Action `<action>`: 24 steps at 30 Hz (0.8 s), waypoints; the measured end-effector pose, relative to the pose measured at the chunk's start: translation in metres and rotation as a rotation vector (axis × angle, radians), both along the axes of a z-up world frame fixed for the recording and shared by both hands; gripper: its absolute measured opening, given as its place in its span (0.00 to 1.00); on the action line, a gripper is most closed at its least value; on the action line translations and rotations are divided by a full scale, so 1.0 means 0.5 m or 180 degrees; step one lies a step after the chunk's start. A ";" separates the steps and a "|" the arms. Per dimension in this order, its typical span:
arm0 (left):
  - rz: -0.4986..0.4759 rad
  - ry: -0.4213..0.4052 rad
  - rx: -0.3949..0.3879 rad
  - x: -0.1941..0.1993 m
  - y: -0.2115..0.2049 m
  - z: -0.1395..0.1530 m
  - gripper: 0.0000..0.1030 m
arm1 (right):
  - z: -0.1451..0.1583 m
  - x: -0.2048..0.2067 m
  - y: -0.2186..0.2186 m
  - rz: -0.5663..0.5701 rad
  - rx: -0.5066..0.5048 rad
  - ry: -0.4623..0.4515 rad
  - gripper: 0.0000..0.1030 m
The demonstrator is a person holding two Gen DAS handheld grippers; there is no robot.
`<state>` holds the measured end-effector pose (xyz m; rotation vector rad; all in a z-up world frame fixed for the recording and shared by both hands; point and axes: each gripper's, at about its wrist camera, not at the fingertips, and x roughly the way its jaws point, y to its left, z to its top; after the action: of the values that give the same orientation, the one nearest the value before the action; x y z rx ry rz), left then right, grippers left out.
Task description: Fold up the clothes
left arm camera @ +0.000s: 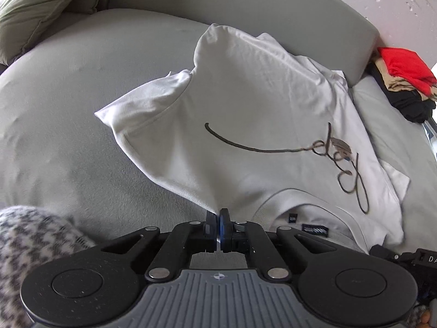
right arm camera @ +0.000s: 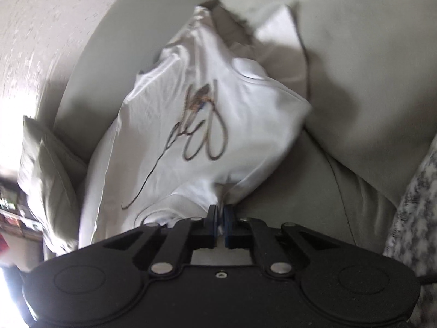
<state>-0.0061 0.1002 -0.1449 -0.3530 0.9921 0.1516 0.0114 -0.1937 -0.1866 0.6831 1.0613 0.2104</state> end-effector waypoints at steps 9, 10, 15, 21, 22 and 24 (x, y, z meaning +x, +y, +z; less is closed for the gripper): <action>-0.0305 0.0343 0.0614 -0.009 -0.027 0.010 0.18 | 0.042 -0.012 0.010 0.0276 -0.0459 0.0071 0.26; -0.0322 0.0309 0.0652 -0.019 -0.029 0.016 0.18 | 0.053 -0.016 0.005 0.0266 -0.0498 -0.0014 0.27; -0.0486 -0.0061 0.0675 -0.014 -0.059 0.041 0.19 | 0.077 0.007 0.022 0.0399 -0.0568 -0.0318 0.19; -0.0645 0.0133 0.0957 0.058 -0.108 -0.026 0.29 | 0.032 0.071 0.096 0.0665 -0.1041 -0.0394 0.18; -0.0650 0.0177 0.0986 0.055 -0.108 -0.035 0.29 | 0.024 0.066 0.100 0.0703 -0.1093 -0.0381 0.18; -0.0734 0.0187 0.1021 0.032 -0.106 -0.030 0.29 | 0.030 0.036 0.095 0.0810 -0.1104 -0.0359 0.18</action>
<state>0.0102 0.0471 -0.1598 0.0600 1.0398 0.1096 0.0295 -0.1461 -0.1715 0.2208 1.0422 0.2728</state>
